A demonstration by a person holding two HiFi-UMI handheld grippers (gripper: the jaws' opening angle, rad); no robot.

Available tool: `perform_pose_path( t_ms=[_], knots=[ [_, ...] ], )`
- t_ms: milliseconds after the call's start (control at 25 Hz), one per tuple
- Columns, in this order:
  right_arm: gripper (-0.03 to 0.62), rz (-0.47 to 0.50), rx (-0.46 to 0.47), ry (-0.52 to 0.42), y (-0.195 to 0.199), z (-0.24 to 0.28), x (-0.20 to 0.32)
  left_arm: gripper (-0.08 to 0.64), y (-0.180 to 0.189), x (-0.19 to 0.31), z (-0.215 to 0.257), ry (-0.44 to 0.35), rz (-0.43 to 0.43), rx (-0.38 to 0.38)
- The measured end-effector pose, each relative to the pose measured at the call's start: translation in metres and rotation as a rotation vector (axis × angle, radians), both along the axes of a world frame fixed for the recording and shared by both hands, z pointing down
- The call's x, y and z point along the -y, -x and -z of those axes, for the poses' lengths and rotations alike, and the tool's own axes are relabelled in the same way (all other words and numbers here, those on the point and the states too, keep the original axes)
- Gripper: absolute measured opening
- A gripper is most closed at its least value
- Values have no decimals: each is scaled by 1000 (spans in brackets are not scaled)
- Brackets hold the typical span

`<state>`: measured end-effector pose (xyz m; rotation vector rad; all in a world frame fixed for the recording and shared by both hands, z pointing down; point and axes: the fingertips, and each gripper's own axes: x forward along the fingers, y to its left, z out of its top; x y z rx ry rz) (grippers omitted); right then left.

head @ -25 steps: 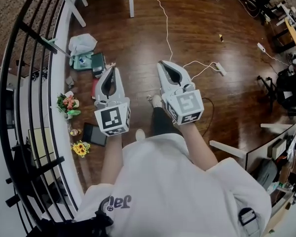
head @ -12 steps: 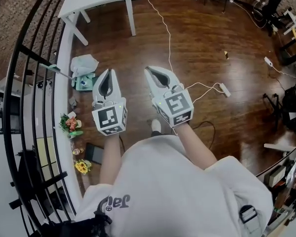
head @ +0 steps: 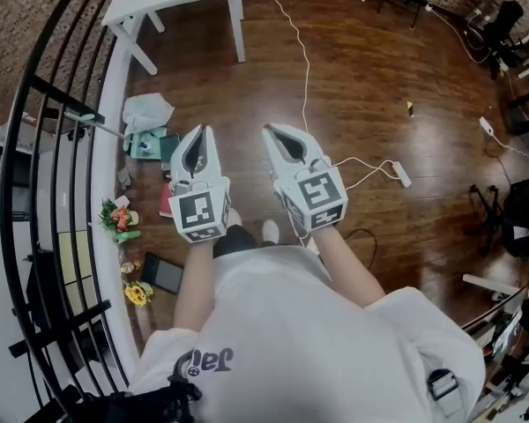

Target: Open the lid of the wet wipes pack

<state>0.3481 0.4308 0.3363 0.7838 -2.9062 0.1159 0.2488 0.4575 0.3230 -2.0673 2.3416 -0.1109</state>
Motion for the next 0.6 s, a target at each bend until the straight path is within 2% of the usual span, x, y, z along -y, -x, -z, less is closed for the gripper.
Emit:
perform_pose_path(
  t_ms=[360,600],
  knots=[
    [-12,-1,-30,6,34,-14,57,15,30,68,-10,-13,-32,-23],
    [-12,-43,-19,4,74,-7,129,15,66,139,0,6,-60,-10]
  ],
)
